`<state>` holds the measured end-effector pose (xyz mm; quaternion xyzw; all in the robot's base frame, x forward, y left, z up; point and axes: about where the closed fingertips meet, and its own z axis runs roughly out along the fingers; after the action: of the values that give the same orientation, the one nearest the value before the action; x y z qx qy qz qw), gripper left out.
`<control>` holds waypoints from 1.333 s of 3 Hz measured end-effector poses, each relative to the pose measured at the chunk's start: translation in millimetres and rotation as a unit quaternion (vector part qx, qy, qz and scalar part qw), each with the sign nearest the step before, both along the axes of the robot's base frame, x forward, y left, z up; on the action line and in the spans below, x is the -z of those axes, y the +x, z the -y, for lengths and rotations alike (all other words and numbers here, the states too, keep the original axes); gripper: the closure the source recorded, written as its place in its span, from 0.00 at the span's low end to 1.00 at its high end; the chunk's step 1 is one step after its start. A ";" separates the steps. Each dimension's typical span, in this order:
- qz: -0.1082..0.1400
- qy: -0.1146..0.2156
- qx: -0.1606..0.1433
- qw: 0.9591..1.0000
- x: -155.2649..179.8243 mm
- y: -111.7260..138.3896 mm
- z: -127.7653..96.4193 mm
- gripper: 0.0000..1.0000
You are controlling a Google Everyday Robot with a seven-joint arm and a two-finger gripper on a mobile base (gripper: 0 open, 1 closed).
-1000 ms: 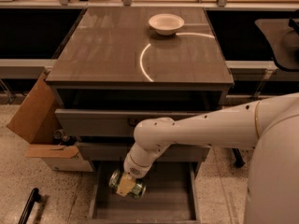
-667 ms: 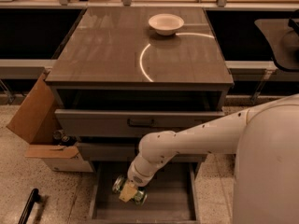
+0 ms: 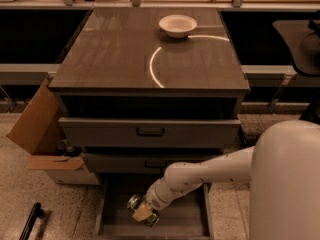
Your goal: Place green can into bottom drawer
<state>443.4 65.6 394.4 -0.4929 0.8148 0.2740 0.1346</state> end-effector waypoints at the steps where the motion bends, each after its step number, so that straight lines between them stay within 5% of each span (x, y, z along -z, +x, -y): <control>1: -0.012 0.048 0.011 0.999 42.7 3.1 1.1 1.00; 4: 0.015 0.059 0.043 0.997 81.3 22.4 17.8 1.00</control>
Offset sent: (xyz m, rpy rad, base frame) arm 0.0046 -0.0017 -0.0306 0.0802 0.0148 -0.0194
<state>465.8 47.8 313.1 -0.4527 0.8157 0.3077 0.1872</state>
